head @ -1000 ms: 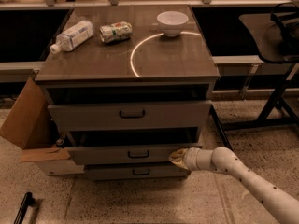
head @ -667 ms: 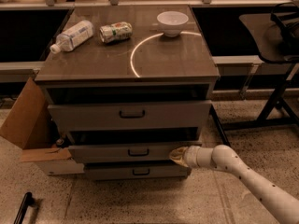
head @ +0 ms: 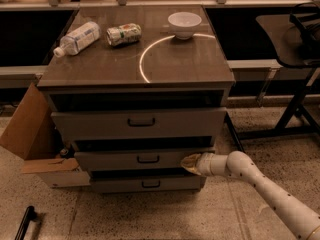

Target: Close middle drawer

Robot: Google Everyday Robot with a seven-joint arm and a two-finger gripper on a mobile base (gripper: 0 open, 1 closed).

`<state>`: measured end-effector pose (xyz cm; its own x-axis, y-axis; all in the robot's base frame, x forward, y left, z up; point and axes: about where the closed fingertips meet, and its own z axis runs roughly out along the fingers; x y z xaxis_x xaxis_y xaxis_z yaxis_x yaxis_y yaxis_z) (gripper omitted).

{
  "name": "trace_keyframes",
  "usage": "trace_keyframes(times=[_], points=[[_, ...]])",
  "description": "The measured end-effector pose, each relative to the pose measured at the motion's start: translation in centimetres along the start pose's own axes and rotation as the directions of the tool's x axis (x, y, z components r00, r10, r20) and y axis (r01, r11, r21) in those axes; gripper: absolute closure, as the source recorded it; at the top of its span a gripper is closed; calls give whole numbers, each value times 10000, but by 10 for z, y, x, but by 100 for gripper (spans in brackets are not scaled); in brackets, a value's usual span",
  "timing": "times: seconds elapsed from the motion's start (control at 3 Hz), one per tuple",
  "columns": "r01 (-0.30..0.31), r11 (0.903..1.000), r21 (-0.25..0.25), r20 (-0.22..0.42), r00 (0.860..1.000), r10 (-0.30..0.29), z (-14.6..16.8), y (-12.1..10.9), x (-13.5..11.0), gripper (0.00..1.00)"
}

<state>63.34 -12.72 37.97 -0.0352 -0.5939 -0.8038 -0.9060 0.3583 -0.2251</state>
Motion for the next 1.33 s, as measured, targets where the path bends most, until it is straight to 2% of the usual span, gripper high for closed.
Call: trace_keyframes(times=[0.67, 1.0, 1.33], points=[[55, 9999, -146, 274, 9996, -51, 1, 0, -3, 100], [490, 9983, -324, 750, 9961, -465, -18, 17, -17, 100], [1239, 9917, -336, 1269, 9848, -1187, -53, 40, -36, 100]])
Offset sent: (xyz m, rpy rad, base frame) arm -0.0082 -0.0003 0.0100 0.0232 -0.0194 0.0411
